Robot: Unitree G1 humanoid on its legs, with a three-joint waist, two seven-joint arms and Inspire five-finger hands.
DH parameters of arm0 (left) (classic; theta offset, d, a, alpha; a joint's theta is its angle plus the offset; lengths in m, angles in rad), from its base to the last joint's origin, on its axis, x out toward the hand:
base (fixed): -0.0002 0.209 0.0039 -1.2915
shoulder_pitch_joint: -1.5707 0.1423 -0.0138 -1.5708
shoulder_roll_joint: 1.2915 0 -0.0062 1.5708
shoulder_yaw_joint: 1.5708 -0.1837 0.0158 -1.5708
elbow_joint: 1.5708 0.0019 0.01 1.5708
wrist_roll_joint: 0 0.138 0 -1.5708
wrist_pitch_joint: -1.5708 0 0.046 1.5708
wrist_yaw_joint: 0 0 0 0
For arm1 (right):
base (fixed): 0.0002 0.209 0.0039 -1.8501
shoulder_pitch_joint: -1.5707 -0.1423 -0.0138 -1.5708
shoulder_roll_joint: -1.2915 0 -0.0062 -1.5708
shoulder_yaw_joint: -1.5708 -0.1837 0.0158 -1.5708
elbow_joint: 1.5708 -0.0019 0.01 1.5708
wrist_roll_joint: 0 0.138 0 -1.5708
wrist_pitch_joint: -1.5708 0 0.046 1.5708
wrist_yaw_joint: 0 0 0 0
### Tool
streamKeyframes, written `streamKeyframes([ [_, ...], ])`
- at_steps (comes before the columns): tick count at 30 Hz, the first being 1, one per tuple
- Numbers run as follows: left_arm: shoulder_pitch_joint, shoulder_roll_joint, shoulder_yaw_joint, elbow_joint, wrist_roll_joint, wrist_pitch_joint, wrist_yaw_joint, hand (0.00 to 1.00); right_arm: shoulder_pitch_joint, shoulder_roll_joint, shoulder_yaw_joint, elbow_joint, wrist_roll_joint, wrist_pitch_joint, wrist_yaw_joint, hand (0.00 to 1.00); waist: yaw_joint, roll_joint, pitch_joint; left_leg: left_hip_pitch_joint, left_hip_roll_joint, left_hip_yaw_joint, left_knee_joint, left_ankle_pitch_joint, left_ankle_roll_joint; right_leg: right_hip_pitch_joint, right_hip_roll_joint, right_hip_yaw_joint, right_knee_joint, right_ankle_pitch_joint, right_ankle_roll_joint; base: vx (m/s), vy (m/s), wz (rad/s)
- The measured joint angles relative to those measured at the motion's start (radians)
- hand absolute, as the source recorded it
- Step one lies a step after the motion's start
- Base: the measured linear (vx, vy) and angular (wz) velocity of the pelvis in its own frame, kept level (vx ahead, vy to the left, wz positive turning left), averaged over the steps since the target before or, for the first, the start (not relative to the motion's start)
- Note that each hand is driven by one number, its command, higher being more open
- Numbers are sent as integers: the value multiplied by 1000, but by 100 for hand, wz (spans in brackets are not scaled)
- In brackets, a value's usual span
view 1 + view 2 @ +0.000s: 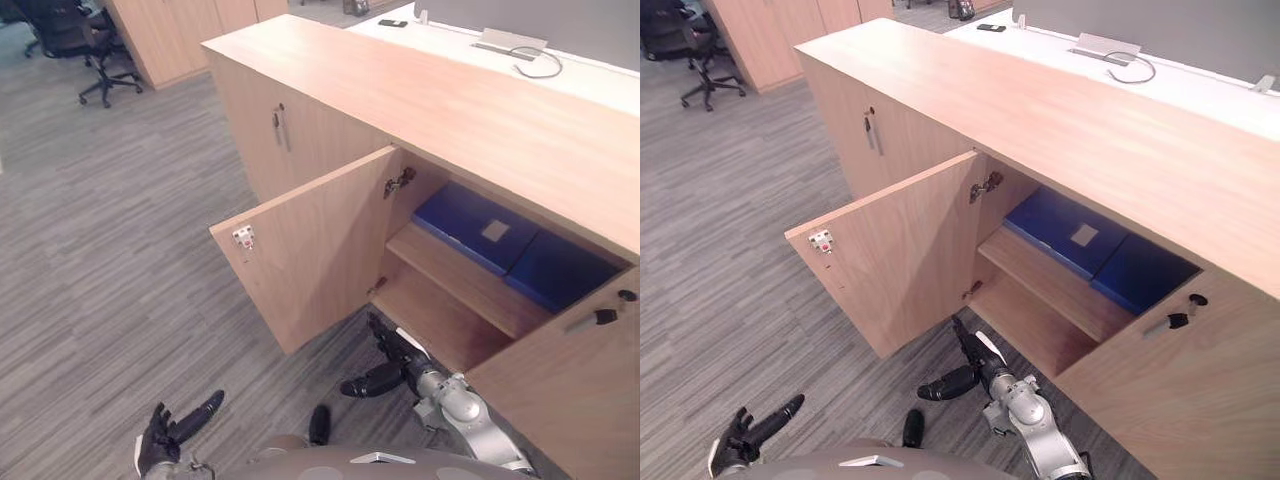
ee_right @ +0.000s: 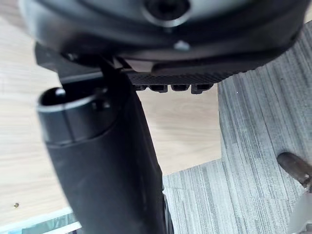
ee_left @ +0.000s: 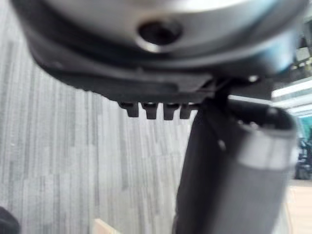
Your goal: Walk over to the cabinet, pick up the folder, carry it to the office cabinet, place the folder inside the office cabinet, then close the office cabinet door
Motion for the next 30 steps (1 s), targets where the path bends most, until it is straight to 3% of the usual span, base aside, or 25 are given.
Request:
streamKeyframes([
  [1, -11, 15, 0, -32, 11, 0, 1, 100, 1, 0, 0, 2, 0, 0, 6, 100, -5, 1, 0, 1, 13, 1, 0, 2, 4, -8, 18, 21, -28, -49, -1, 19, -11, -16],
  [3, -50, 59, -1, -64, 79, 0, -1, 100, 3, 3, 0, 11, 0, 0, 10, 100, -18, -1, 2, 1, 25, 8, 0, 7, -13, -34, 36, 30, -108, -54, -2, -54, -45, -15],
  [5, -76, 104, -3, -91, 136, -1, -2, 100, -9, 10, 3, 36, -1, -4, 22, 100, -27, -19, 4, 2, 19, 39, -3, 10, -29, -76, 27, 57, -141, -49, 16, -111, -87, -30],
  [7, -106, 124, -6, -96, 173, -5, -2, 100, -18, 5, -6, 99, -3, -6, 23, 100, -27, -5, 4, 10, 54, 76, -4, 16, -49, -80, 53, 85, -173, -52, 35, -107, -133, -47],
  [11, -167, 167, -19, -93, 228, -5, -1, 100, -25, 7, -65, 291, -95, -1, 5, 100, -33, 9, 19, 17, 102, 86, -4, 28, -76, -70, 102, 85, -195, -41, 33, -106, -151, -18],
  [14, -202, 222, -26, -90, 243, -4, -1, 100, -38, 24, -203, 475, -154, -2, -28, 100, -44, 0, 25, 22, 115, 100, -4, 25, -87, -65, 116, 98, -208, -35, 31, -18, -64, -13],
  [16, -223, 302, -37, -68, 273, 5, 1, 100, -82, 41, -367, 667, -155, -1, -85, 100, -51, -30, 51, 52, 116, 124, -5, 16, -96, -36, 120, 122, -234, -22, 34, 32, -15, -27],
  [20, -296, 391, -83, -4, 274, 16, -4, 100, -102, 28, -639, 849, -154, 13, -164, 100, -56, -54, 61, 65, 103, 142, -5, 14, -91, -18, 112, 137, -260, -5, 41, 52, 15, -13],
  [26, -362, 429, -172, -3, 313, 16, -58, 100, -88, 15, -857, 911, -173, 44, -189, 100, -66, -44, 83, 120, 94, 171, -7, -19, -88, 18, 100, 166, -270, 0, 37, -11, 17, -15],
  [30, -360, 426, -169, -6, 307, 27, -83, 100, -88, 17, -965, 944, -238, 53, -169, 100, -81, -43, 84, 122, 86, 177, -6, -18, -89, 16, 110, 164, -274, 10, 26, -22, 5, 0],
])
